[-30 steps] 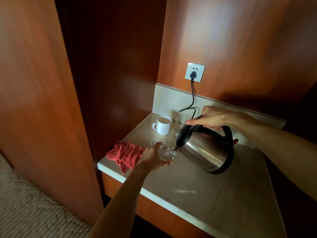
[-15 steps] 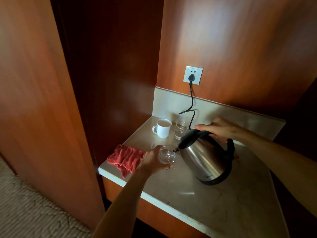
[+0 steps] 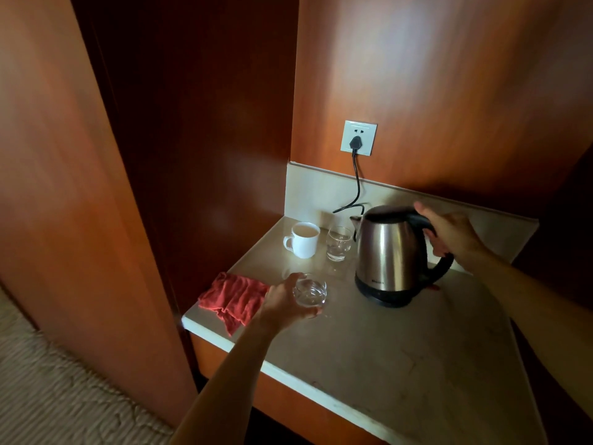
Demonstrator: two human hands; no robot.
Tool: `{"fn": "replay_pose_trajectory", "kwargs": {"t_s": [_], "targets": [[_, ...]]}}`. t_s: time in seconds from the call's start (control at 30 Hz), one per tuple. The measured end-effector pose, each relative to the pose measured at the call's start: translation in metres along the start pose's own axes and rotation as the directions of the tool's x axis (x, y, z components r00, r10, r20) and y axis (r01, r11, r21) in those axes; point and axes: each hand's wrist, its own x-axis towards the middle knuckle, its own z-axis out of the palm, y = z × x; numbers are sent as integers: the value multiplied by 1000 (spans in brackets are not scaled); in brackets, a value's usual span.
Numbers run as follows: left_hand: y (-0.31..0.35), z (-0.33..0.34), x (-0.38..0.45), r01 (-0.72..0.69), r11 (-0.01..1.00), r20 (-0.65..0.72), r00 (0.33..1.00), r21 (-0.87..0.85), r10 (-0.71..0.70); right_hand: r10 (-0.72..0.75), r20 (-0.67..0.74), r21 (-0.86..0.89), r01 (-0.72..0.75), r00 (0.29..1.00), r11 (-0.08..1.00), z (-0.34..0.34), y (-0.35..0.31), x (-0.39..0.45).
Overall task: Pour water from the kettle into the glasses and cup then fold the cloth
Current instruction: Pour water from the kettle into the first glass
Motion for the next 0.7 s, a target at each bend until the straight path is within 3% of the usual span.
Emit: {"fn": "replay_pose_trajectory", "kwargs": {"t_s": [0.17,0.3,0.7], "targets": [[-4,3,2,-2,1000,-3,1000,-12,2,72,-265,-7,-77,961,997,8,40,2],[-5,5,5,1,1000,-2,1000,-13,-1,103,-378,89,-74,920,993,17,62,3],[-7,7,5,18,1000,2,1000,-4,-18,65,-344,98,-33,937,995,24,73,-13]]}}
